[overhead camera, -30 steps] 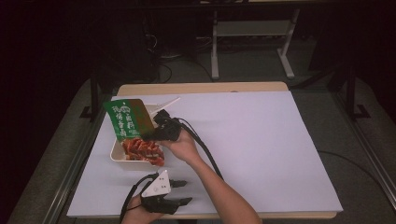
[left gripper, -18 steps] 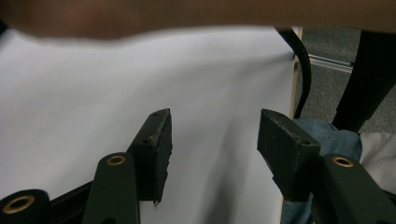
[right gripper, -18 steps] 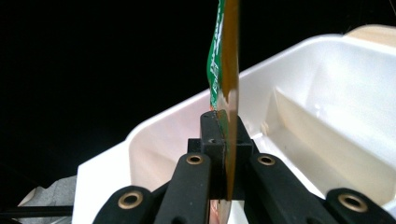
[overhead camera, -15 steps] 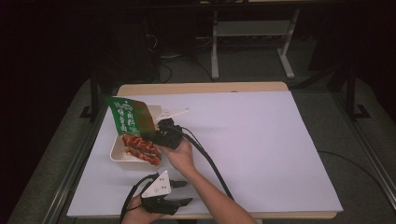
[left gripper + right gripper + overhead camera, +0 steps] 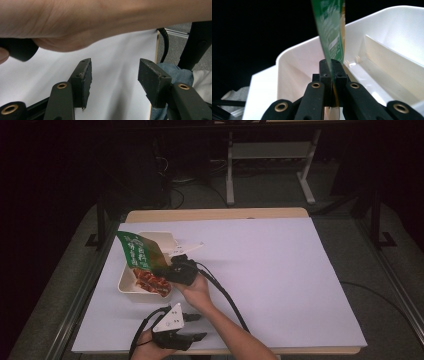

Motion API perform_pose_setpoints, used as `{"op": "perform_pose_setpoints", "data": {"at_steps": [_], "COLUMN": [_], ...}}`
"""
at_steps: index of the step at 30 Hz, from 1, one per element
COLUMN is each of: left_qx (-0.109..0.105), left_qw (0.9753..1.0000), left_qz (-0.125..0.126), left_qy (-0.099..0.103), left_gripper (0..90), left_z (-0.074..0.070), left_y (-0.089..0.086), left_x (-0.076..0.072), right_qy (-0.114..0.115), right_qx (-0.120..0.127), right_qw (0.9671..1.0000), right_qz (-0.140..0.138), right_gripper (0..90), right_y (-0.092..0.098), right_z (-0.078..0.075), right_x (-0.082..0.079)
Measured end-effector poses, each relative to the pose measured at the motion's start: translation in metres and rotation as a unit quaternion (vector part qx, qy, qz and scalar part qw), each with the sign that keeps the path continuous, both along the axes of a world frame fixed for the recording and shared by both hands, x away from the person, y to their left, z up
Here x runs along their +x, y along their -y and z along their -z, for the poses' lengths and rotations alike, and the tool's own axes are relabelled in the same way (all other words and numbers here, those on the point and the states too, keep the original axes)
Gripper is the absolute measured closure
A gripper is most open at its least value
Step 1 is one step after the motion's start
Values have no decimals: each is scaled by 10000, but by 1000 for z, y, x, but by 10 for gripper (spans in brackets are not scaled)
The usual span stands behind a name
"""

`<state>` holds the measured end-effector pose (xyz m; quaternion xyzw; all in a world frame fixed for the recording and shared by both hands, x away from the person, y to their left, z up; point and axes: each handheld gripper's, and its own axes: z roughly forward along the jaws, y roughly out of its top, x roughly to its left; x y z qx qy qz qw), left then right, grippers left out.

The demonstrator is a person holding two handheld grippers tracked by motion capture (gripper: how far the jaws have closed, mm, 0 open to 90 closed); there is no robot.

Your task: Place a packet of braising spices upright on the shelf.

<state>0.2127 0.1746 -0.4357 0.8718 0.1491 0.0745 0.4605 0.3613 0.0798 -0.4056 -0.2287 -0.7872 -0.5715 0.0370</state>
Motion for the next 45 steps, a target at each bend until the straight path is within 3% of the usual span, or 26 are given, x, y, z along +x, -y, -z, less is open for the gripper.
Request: {"op": "perform_pose_setpoints", "data": {"at_steps": [9, 15, 22, 45], "left_qx": [28, 5, 31, 57], "left_qw": [10000, 10000, 9999, 9993], "left_qz": [-9, -63, -131, -361], "left_qy": [-30, -25, -24, -56], "left_gripper": [436, 425, 405, 361], "left_z": [2, 1, 1, 2], "left_y": [1, -1, -1, -7], "left_x": [1, 2, 2, 8], "right_qy": [56, 129, 100, 217], "right_qx": [-347, -373, -516, -516], "right_qw": [9993, 9992, 9986, 9982], "right_qz": [-91, -3, -88, -215], "right_gripper": [872, 675, 539, 423], "right_y": [7, 16, 31, 82], "right_z": [2, -7, -17, -42], "right_x": [8, 7, 5, -10]}}
